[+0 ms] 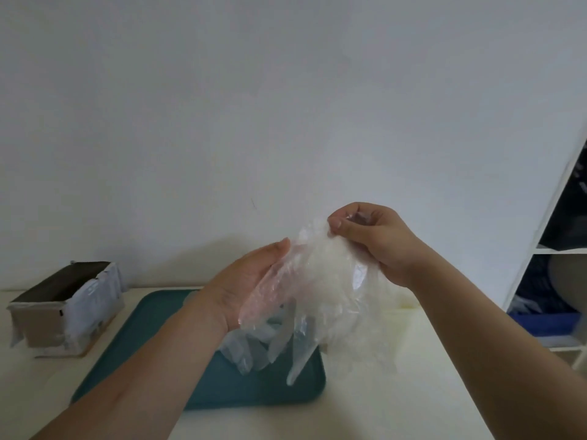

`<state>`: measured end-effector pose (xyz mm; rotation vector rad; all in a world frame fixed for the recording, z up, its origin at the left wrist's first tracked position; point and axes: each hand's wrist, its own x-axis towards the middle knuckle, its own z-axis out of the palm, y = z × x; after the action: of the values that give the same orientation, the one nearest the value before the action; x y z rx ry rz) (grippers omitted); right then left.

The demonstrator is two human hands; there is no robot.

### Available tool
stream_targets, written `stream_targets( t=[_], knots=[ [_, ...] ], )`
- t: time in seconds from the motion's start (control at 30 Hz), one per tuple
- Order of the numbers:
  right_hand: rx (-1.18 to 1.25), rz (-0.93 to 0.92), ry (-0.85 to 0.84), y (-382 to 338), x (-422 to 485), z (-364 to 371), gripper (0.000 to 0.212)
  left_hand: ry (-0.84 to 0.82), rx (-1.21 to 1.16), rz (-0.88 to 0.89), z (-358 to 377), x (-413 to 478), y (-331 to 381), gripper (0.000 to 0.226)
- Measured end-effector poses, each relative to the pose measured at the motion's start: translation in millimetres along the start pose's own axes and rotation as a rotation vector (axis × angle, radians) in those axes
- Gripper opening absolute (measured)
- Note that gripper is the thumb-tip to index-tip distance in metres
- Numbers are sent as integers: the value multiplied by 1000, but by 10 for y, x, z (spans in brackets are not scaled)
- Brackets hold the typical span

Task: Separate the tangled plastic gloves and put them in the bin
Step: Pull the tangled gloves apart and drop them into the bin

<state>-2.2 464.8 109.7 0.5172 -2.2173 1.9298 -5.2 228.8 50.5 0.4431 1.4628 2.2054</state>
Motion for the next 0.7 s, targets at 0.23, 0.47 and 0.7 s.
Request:
stream_targets(
  t=[0.23,0.47,0.7],
  knots=[
    [-143,66,166,-1,-51,-426,10,161,-84,90,105,216,87,11],
    [-618,135,201,145,423,-577,8,237,-52,262,-54,230,620,16],
    [-909,172,144,789,721,-481,13,337,743,33,-97,227,263,27]
  ],
)
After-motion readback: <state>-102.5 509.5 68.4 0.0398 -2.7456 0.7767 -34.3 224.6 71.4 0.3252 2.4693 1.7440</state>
